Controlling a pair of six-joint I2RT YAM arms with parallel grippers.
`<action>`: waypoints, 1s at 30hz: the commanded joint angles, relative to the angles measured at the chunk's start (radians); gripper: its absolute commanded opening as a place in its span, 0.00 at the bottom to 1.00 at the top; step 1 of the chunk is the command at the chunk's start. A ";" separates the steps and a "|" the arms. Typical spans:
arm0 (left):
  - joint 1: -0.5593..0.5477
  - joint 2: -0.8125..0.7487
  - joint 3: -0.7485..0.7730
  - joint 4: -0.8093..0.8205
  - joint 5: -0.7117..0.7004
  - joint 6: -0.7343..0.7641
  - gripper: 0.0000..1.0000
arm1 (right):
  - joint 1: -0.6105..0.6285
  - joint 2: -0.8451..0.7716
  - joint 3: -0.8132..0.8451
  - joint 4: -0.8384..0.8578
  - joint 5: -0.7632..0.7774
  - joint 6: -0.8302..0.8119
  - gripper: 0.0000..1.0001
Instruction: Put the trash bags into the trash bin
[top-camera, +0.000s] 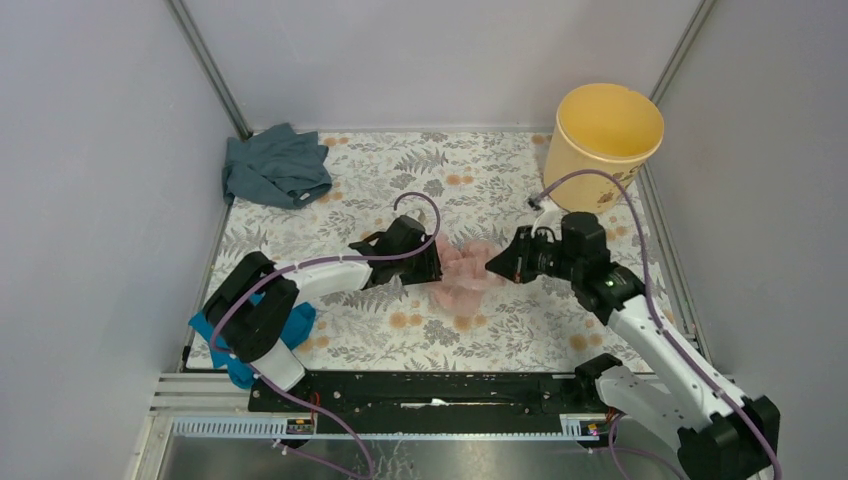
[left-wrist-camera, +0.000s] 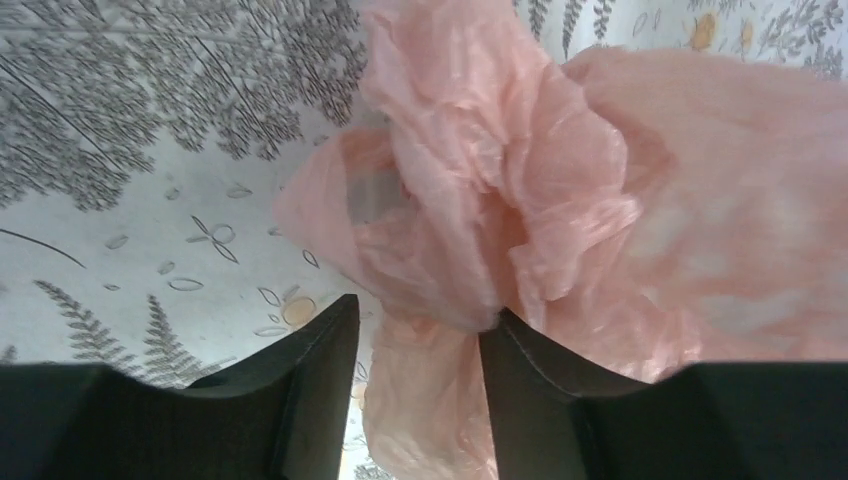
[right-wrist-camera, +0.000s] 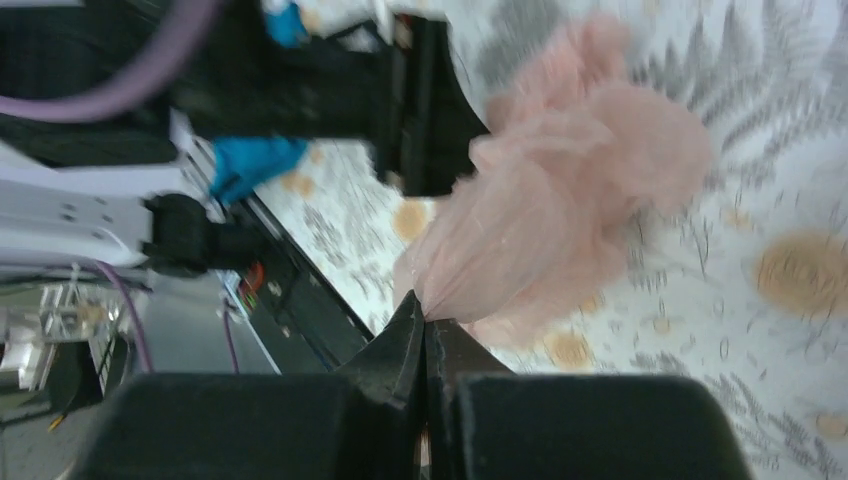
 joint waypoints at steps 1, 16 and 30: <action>-0.002 -0.071 -0.042 0.098 -0.109 -0.028 0.46 | 0.002 -0.086 0.101 0.044 0.069 0.061 0.00; -0.002 -0.524 -0.156 -0.037 -0.110 -0.004 0.41 | 0.001 -0.166 0.035 -0.081 0.094 0.028 0.00; -0.075 -0.670 -0.179 0.150 0.286 0.058 0.99 | 0.002 -0.104 0.023 0.303 -0.137 0.417 0.06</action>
